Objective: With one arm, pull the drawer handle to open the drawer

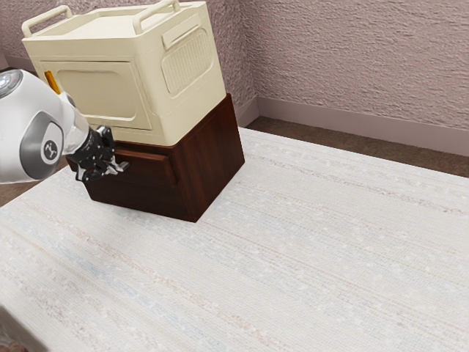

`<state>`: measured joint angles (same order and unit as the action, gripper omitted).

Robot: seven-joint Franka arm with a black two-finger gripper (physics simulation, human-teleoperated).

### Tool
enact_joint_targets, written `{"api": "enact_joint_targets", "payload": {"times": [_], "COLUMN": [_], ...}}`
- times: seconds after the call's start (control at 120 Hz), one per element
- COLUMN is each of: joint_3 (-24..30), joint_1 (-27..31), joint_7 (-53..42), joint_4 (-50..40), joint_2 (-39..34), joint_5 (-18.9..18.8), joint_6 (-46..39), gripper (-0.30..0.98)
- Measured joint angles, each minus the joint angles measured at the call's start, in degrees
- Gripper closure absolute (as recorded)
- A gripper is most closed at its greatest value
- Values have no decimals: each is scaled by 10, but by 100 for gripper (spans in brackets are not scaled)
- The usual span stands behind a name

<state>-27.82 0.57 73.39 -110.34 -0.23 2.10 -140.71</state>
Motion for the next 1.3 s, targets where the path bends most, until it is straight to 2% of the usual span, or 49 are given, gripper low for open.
{"api": "enact_joint_targets", "payload": {"times": [0.5, 1.3], "joint_3": [-28, -27], "joint_1": [-21, -7], "joint_7": [-1, 2], "joint_4": [-39, -108], "joint_2": [-43, -116], "joint_5": [-8, -15], "joint_6": [24, 39], "gripper": [78, 79]}}
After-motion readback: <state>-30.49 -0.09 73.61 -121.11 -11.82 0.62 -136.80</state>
